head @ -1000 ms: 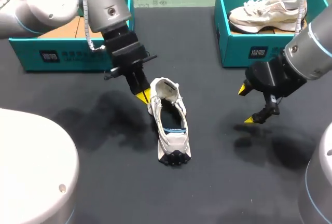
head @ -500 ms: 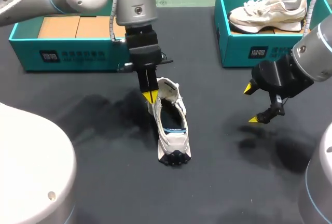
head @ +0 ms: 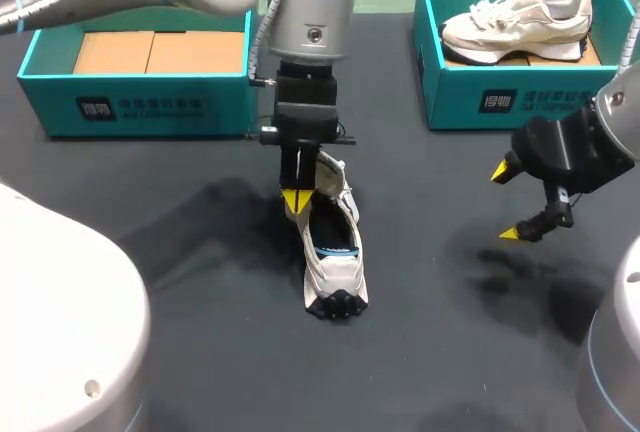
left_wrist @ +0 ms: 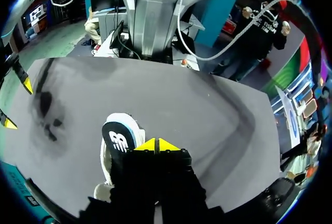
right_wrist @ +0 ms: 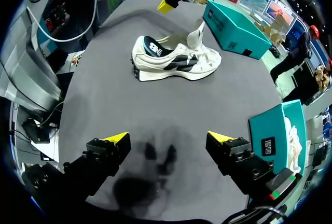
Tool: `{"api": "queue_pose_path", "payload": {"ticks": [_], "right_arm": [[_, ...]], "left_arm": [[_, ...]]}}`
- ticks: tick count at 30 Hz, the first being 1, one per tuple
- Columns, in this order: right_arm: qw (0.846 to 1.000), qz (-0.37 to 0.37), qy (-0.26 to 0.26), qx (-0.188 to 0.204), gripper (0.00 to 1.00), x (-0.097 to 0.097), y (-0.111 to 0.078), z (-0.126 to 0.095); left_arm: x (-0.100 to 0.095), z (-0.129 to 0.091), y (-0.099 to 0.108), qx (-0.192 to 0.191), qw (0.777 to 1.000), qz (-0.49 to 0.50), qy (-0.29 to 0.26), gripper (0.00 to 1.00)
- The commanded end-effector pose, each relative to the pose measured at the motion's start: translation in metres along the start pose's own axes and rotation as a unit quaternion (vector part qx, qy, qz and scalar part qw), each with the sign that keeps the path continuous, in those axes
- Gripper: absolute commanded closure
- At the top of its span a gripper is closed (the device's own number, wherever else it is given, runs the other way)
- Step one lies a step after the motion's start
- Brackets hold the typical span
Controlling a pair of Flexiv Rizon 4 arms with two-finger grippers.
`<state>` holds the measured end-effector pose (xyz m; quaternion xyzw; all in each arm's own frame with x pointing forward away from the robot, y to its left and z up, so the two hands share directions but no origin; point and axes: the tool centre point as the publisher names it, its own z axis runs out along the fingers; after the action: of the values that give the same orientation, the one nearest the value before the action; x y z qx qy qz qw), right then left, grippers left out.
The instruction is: Take the shoe out of the shoebox, open the shoe tongue, remove and reinsert the insole, then place the shoe into the shoebox
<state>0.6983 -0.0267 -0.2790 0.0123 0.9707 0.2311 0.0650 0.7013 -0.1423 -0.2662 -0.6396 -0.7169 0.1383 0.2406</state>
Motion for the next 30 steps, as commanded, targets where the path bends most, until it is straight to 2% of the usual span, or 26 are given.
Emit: {"api": "queue_pose_path", "payload": {"ticks": [1, 4, 11, 19, 30], "right_arm": [[1.000, 0.000, -0.003, 0.000, 0.00, 0.003, 0.000, -0.001], [1.000, 0.000, -0.003, 0.000, 0.00, 0.003, 0.000, -0.001], [1.000, 0.000, -0.003, 0.000, 0.00, 0.003, 0.000, -0.001], [1.000, 0.000, -0.003, 0.000, 0.00, 0.003, 0.000, -0.001], [1.000, 0.000, -0.003, 0.000, 0.00, 0.003, 0.000, -0.001]], "left_arm": [[-0.014, 0.017, -0.004, 0.010, 1.000, 0.010, -0.005, 1.00], [-0.020, 0.026, -0.004, 0.014, 0.999, 0.013, -0.025, 1.00], [-0.031, 0.046, -0.006, 0.013, 0.999, 0.008, -0.034, 1.00], [-0.037, 0.048, -0.016, -0.002, 0.998, 0.012, -0.056, 1.00], [-0.052, 0.068, -0.005, -0.019, 0.998, 0.001, -0.064, 1.00]]}}
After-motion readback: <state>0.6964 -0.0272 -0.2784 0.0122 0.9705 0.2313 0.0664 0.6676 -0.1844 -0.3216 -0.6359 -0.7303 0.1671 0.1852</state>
